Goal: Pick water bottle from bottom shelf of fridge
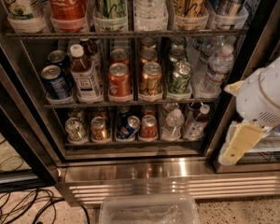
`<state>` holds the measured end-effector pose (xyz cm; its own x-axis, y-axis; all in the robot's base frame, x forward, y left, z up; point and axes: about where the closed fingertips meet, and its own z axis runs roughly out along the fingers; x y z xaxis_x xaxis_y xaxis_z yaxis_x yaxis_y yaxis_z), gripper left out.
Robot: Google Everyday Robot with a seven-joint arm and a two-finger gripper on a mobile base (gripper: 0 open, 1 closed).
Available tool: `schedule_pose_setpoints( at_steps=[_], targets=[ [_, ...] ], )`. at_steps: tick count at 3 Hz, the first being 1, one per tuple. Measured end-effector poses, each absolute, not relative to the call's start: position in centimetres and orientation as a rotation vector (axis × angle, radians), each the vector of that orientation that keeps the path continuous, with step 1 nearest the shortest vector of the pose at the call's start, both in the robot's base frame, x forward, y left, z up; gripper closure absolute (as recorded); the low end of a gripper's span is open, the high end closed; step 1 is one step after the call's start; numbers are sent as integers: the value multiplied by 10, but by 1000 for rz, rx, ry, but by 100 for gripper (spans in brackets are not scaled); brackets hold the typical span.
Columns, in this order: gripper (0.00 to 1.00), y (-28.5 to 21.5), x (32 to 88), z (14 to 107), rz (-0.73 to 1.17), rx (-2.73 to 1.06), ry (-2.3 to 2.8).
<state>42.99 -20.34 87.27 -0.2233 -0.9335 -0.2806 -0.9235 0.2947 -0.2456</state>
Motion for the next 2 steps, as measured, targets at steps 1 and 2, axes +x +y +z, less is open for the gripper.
schedule_pose_setpoints(
  at_steps=[1,2],
  targets=[
    [0,-196,430,829,3,-1647,2134],
    [0,-184,439,789,58,-1594,2099]
  ],
)
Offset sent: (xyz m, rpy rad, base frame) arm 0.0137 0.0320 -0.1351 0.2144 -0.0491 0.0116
